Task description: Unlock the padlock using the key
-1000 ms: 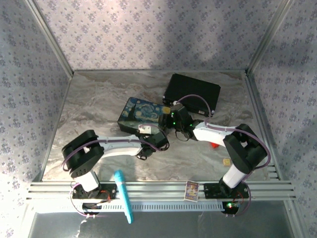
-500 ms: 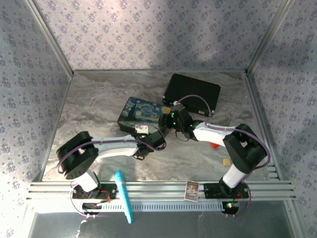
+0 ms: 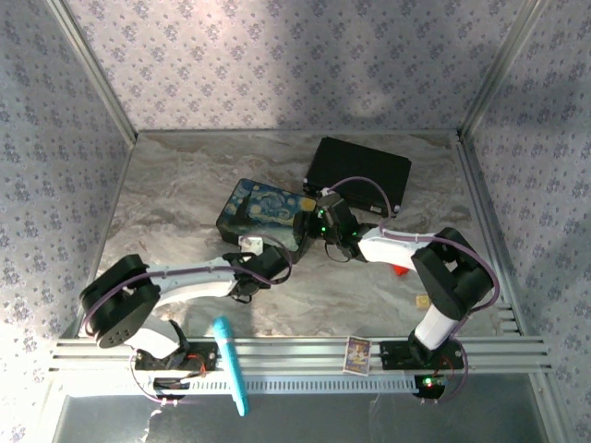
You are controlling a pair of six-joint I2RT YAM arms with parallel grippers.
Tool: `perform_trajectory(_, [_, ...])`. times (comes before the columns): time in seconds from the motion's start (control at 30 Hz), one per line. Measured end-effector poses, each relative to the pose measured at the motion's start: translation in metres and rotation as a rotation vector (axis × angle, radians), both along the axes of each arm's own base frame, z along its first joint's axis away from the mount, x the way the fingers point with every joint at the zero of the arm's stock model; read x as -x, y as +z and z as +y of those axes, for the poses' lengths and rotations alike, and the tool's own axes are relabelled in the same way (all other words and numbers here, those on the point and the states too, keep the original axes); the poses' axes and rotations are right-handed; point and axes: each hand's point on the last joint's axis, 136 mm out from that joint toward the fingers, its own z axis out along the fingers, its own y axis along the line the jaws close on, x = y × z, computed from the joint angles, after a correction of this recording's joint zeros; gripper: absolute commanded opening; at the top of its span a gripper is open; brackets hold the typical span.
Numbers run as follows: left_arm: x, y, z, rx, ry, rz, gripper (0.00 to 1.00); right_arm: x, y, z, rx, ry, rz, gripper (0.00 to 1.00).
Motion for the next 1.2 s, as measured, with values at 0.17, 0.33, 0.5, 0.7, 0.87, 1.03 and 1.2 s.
perform_trajectory(0.17, [0.002,-0.014,-0.006,-0.164,-0.025,0.025,0.23,0.000,0.000,0.000,-0.001,0.000,-0.001,0.56])
perform_trajectory(0.33, [0.006,-0.013,-0.012,-0.300,-0.053,0.001,0.24,-0.001,0.000,-0.001,-0.003,-0.004,-0.001,0.56])
perform_trajectory(0.5, [0.009,-0.011,-0.017,-0.359,-0.082,-0.012,0.31,-0.001,0.001,-0.001,-0.003,-0.005,-0.002,0.57])
perform_trajectory(0.7, [0.015,-0.006,-0.029,-0.322,-0.122,-0.011,0.58,-0.002,0.002,-0.001,0.012,0.002,0.002,0.58])
perform_trajectory(0.87, [0.017,0.018,-0.049,-0.156,-0.141,-0.023,0.96,-0.002,0.006,-0.002,0.064,0.036,-0.005,0.62])
perform_trajectory(1.03, [0.009,0.073,-0.048,0.099,-0.120,-0.082,1.00,0.004,0.011,-0.015,0.166,0.075,-0.003,0.99])
perform_trajectory(1.2, [-0.009,0.116,-0.014,0.299,-0.027,-0.156,1.00,0.018,0.021,-0.031,0.252,0.103,0.017,0.99])
